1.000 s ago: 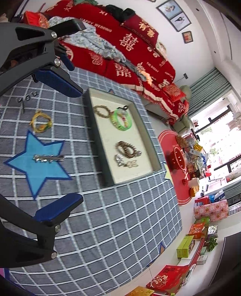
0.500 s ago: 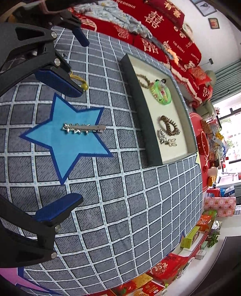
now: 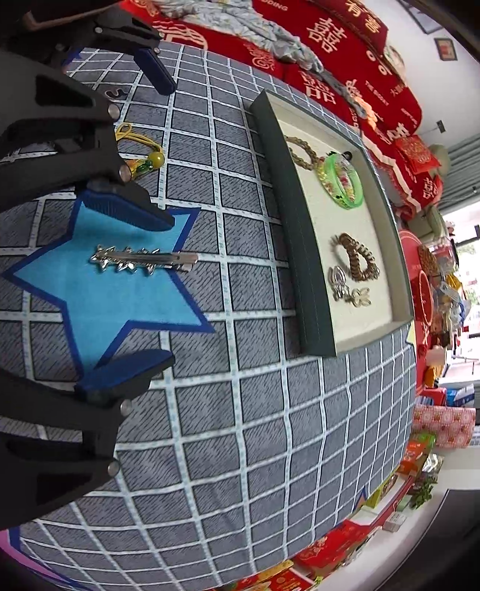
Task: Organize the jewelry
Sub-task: 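Grasp the yellow cord with flower charm with the left gripper while the right grasps the silver hairpin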
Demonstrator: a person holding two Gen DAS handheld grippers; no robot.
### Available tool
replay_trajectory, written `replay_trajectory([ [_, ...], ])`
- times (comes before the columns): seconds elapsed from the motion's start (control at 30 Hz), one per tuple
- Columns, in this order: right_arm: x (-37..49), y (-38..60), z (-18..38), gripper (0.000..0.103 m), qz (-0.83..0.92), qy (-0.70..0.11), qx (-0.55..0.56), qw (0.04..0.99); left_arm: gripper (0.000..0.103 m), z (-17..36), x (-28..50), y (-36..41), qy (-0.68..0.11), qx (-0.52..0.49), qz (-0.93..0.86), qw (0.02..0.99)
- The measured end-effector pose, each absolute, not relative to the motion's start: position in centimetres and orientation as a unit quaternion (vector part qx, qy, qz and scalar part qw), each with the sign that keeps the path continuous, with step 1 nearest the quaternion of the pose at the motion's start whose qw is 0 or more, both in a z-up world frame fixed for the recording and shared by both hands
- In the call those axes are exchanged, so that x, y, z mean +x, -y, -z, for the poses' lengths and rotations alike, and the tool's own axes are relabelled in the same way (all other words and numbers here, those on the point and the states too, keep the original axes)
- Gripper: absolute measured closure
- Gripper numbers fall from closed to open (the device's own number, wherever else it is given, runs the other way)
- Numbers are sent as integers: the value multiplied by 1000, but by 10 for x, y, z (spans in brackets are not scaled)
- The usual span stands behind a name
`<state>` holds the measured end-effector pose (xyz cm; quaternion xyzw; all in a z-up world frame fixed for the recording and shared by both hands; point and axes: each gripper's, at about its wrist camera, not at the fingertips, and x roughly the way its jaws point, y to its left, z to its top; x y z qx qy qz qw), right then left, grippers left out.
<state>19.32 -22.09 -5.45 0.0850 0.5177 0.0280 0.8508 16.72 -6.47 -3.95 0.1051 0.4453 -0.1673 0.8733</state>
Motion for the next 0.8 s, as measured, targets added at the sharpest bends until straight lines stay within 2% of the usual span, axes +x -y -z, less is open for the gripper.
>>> replay_trajectory([
  [0.2, 202, 206, 56, 51, -39, -522, 43, 851, 0, 45, 173, 71, -448, 110, 163, 872],
  [0.37, 203, 201, 56, 65, -28, -523, 6, 852, 7, 45, 176, 75, -448, 110, 168, 871],
  [0.57, 201, 201, 56, 80, -31, -523, -1, 852, 34, 40, 175, 83, -450, 107, 192, 866],
  [0.6, 201, 202, 56, 83, -31, -522, 1, 852, 41, 39, 174, 85, -450, 109, 199, 864],
  [0.63, 200, 203, 56, 87, -30, -522, 2, 852, 54, 39, 173, 86, -450, 109, 206, 862],
  [0.7, 199, 204, 56, 92, -32, -522, 8, 852, 69, 37, 171, 89, -449, 114, 212, 860],
  [0.8, 197, 206, 55, 92, -33, -519, 18, 854, 71, 36, 169, 87, -452, 107, 217, 859],
])
